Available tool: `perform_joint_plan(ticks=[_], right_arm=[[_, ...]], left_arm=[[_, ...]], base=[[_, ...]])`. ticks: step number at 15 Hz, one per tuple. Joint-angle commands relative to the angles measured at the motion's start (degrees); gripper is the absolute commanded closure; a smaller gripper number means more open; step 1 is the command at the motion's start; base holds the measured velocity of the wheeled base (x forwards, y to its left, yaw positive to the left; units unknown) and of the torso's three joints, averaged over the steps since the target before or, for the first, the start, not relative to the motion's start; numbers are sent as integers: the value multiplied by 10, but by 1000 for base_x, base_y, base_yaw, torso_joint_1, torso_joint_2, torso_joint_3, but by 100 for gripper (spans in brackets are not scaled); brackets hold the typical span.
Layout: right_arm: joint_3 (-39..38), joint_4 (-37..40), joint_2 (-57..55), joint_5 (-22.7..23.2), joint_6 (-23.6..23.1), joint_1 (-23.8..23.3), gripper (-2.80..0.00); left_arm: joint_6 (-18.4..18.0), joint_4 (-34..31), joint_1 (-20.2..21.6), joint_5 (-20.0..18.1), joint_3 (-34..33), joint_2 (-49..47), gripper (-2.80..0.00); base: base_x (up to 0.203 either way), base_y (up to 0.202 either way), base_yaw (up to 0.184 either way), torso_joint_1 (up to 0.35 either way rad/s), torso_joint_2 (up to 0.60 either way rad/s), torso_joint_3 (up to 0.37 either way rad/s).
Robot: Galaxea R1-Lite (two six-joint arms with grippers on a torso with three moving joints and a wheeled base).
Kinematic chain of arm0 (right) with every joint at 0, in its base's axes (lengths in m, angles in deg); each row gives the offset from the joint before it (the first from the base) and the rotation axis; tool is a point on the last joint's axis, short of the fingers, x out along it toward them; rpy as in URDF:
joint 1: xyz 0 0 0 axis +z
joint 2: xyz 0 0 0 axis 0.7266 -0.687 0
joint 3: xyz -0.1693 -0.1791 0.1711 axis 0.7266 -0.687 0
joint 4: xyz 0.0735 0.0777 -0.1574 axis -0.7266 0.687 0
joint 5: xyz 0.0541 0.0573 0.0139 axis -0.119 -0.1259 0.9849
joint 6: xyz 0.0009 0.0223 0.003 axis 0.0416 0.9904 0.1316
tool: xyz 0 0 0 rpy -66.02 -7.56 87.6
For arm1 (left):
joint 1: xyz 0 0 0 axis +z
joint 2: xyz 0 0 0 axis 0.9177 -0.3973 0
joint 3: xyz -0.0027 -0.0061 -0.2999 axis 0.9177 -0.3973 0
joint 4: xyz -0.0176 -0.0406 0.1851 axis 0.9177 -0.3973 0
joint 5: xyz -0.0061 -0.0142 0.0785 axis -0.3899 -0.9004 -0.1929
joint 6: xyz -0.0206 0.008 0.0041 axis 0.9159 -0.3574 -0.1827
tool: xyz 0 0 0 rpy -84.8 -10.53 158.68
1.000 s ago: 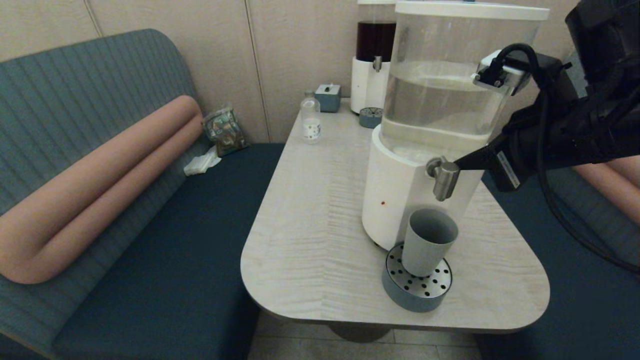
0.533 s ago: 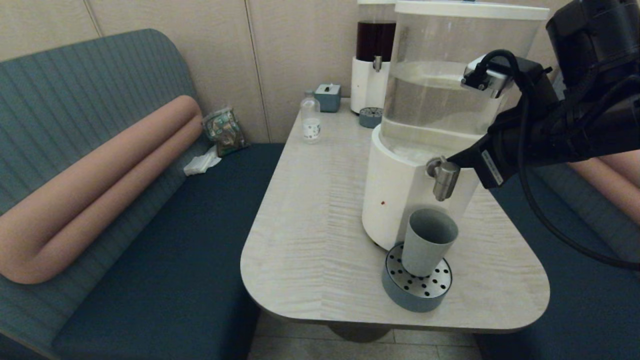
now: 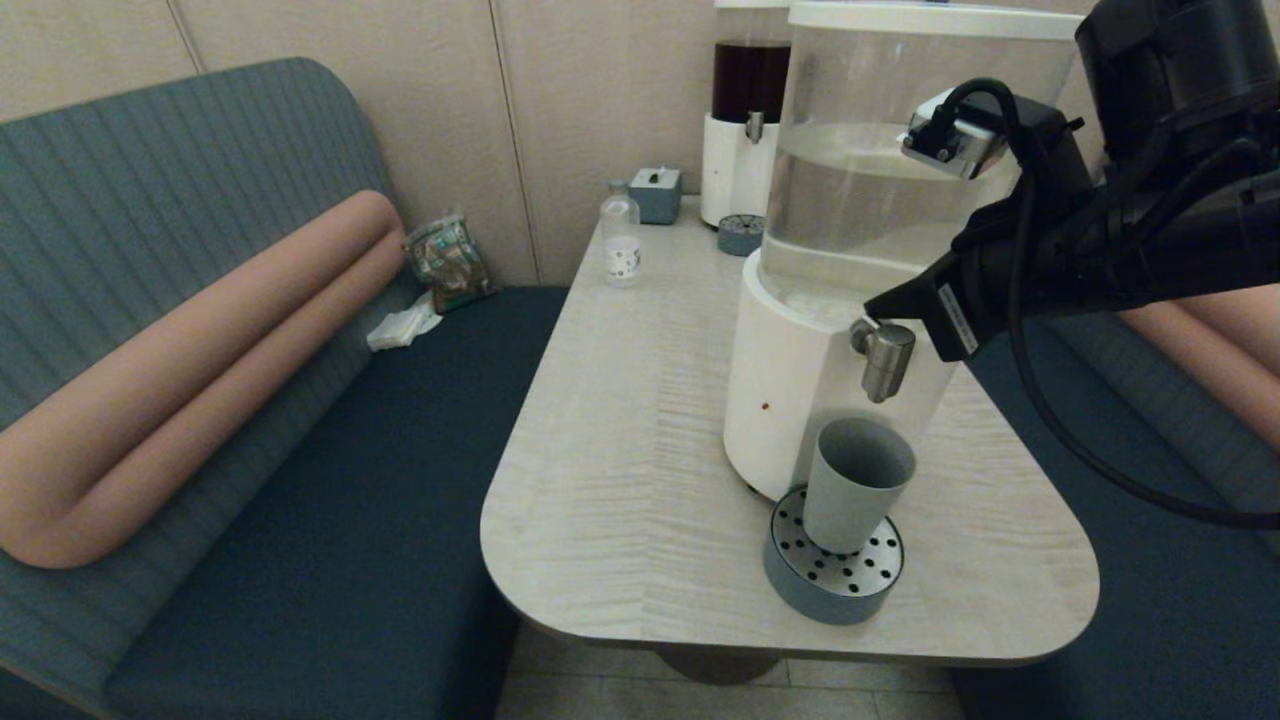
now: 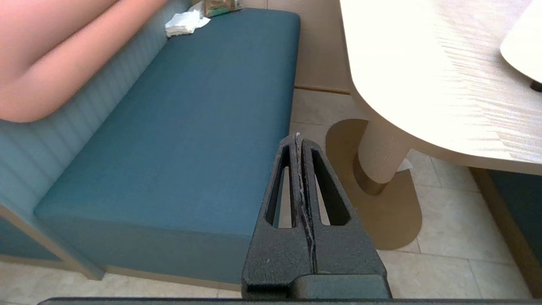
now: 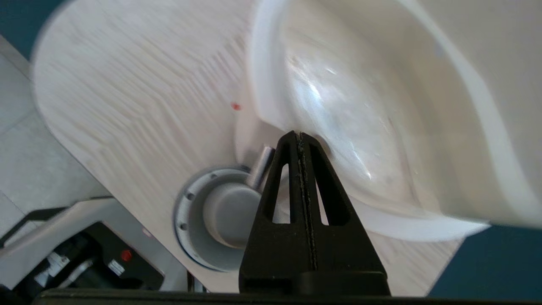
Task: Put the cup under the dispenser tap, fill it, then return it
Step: Turn on the faucet, then turn off the faucet
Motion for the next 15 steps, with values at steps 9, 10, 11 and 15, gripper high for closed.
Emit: perform_joint_plan(ticks=[9,10,11,15], right_arm=[[-4,-45,11,7,49,4,0],[-8,-76,20,3,49,-3,0],[-10,-88,32,3,50,-9,0],[-31,-94,121,4,81,-18,0]], left_arm=[[0,0,0,0,0,-1,0],[0,0,0,0,0,-1,0],[0,0,0,0,0,-1,0],[0,0,0,0,0,-1,0]], base=[[0,0,0,0,0,0],[0,0,0,0,0,0],[0,0,0,0,0,0],[0,0,0,0,0,0]])
